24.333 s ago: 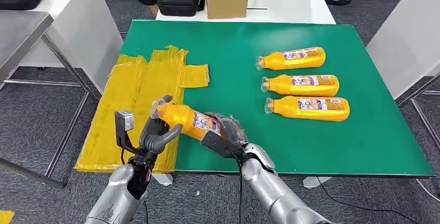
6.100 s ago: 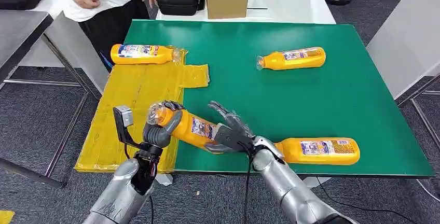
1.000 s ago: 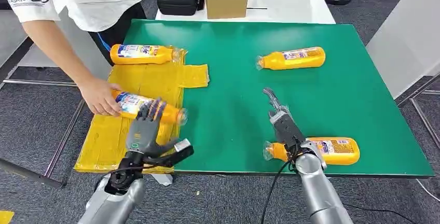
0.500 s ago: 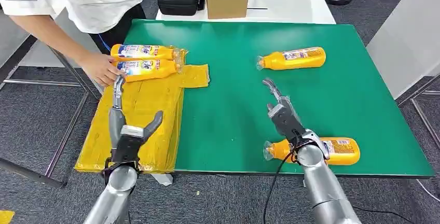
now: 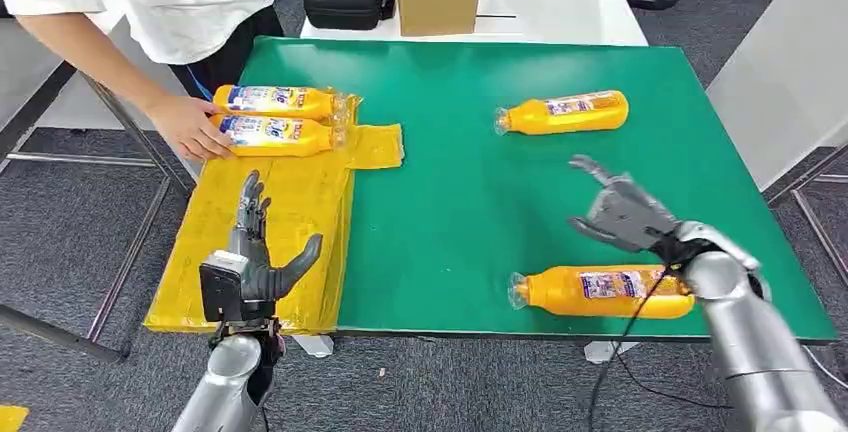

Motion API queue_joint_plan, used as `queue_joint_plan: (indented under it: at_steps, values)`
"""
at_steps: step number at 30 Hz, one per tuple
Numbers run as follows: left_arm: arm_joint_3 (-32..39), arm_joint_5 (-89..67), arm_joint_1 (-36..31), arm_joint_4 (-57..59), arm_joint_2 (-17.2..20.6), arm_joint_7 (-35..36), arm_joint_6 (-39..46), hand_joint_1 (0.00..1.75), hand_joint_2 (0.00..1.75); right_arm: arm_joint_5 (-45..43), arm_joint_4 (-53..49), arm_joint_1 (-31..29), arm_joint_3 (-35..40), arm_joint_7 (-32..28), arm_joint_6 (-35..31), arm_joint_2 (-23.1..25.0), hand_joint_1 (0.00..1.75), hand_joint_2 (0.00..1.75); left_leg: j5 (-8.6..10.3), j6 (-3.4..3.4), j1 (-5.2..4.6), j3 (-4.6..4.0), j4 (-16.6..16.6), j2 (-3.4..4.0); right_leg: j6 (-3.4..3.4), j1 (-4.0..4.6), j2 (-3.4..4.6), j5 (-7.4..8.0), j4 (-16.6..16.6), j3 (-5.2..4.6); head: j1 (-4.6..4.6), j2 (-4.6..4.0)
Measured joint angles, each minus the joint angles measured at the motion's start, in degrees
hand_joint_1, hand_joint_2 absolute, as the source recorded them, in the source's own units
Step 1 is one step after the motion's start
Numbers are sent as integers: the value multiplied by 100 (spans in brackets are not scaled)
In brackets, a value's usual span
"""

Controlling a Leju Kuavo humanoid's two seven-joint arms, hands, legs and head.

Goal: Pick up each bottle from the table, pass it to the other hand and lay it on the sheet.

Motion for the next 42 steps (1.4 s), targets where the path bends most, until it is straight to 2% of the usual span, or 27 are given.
queue_joint_plan:
  at_steps: [6, 14, 28, 42]
  values:
    - [-50, 18, -30, 52, 9, 0, 94, 0, 175, -467, -524, 341, -367, 262, 522, -814, 0, 175, -5, 5, 1, -1, -1, -2, 2, 2, -1, -2, 0, 0, 2, 0]
    - [-147, 7, -303, 219, 7, 7, 186, 0, 175, -732, -642, 720, -492, 153, 1090, -1350, 0, 175, -5, 6, 1, 0, -1, 7, 2, 1, 1, -1, 0, 0, 0, 0]
    - [-385, 57, -626, 577, -7, 17, 282, 0, 175, -109, -557, 1122, 64, -2, 645, -1173, 0, 175, -5, 6, 7, -2, -1, 4, 1, 7, 2, -3, 0, -1, 2, 0]
    - [-437, 302, -688, 805, 35, -142, 286, 0, 175, -80, -513, 1377, 190, -118, 592, -1339, 0, 175, -6, 6, 5, -1, -1, 4, 2, 6, 2, -3, 0, -1, -2, 0]
